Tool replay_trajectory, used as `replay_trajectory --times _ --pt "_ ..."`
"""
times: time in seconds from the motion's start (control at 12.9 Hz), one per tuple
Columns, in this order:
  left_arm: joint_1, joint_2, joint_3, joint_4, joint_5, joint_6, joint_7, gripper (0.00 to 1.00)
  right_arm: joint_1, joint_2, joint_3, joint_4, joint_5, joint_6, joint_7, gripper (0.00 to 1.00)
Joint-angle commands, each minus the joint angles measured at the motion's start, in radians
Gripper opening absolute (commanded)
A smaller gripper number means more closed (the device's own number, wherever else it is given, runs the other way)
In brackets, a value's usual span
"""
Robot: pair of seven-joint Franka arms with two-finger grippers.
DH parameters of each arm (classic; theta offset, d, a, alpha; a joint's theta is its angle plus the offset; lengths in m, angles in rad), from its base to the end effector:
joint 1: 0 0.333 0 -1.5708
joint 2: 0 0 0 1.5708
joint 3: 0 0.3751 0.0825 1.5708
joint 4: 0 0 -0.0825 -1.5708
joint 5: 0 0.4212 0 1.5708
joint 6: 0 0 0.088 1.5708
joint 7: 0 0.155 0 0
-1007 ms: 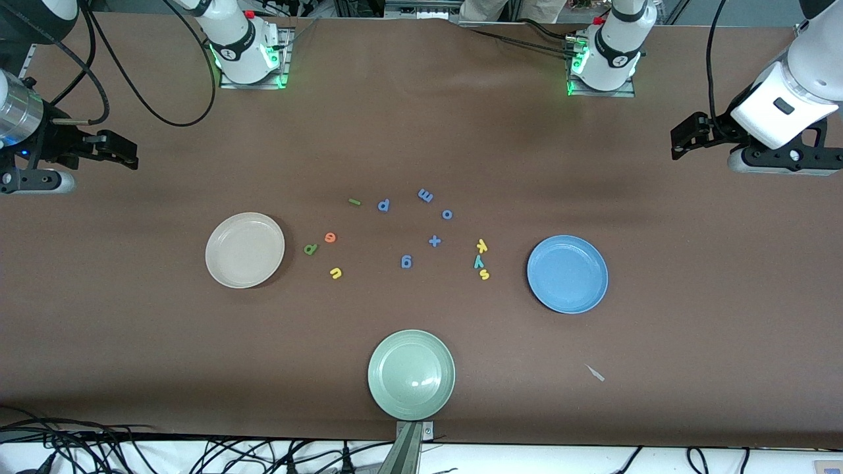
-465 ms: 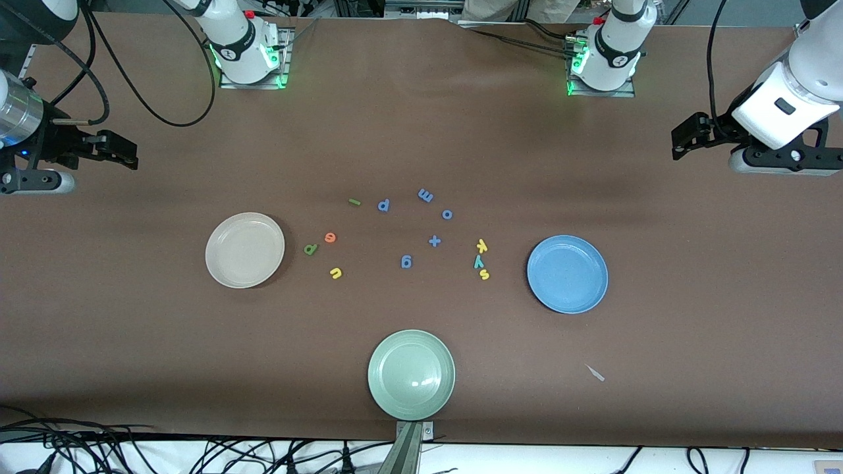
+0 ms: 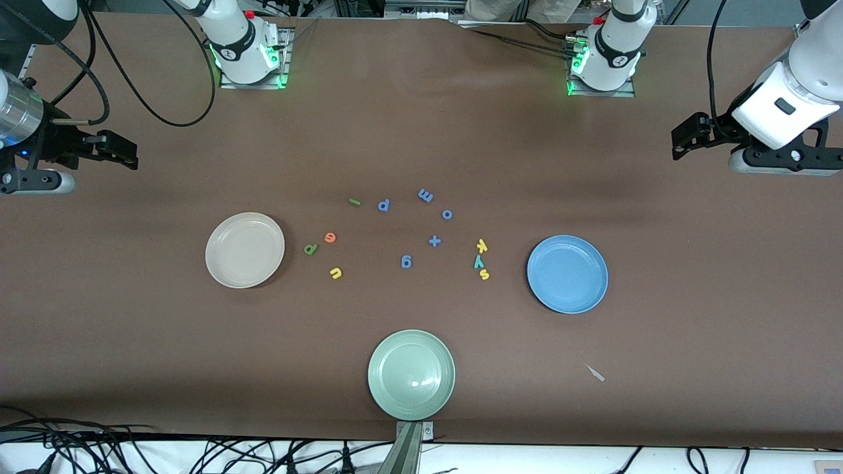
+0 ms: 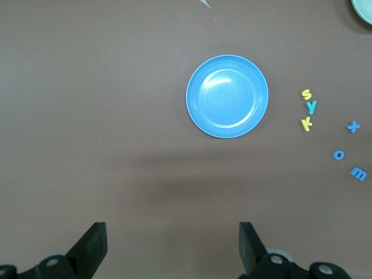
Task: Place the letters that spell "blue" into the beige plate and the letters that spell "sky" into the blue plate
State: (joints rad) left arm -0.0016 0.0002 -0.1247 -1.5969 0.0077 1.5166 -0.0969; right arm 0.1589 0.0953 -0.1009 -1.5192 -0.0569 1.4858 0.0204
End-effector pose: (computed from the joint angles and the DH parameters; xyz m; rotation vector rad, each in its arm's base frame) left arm 0.5766 -0.0720 0.6179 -3.1222 0.0457 0.1236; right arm 0.6088 0.0290 0.5982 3.0636 0.0555 -0.1925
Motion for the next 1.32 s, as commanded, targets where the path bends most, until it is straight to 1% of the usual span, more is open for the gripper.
replay_trajectory --times 0.0,0.85,0.93,1.01,1.08,1.16,1.24 --pt "0.003 -0.011 -0.001 -0.001 0.014 0.0 0.016 1.0 -0.004 0.011 0.006 0.027 -0.014 -0.015 -0.01 1.0" --pt "0.003 -0.011 -0.001 -0.001 0.014 0.0 0.016 1.0 -0.007 0.012 0.006 0.027 -0.014 -0.005 -0.005 1.0" --pt "0.003 -0.011 -0.001 -0.001 0.014 0.0 0.016 1.0 -0.01 0.014 0.004 0.027 -0.009 0.005 -0.008 1.0" --pt "0.003 -0.011 -0.001 -0.001 0.014 0.0 0.016 1.0 -0.027 0.015 0.004 0.027 -0.006 0.049 -0.004 1.0" --pt "0.003 -0.011 -0.001 -0.001 0.014 0.0 0.016 1.0 -0.047 0.029 0.004 0.025 -0.001 0.085 0.001 1.0" --pt "0.003 -0.011 -0.001 -0.001 0.014 0.0 0.016 1.0 -0.062 0.067 0.004 0.025 0.0 0.129 0.006 1.0" --pt "0.003 -0.011 -0.001 -0.001 0.014 0.0 0.016 1.0 -0.062 0.125 0.006 0.028 -0.001 0.146 0.007 1.0"
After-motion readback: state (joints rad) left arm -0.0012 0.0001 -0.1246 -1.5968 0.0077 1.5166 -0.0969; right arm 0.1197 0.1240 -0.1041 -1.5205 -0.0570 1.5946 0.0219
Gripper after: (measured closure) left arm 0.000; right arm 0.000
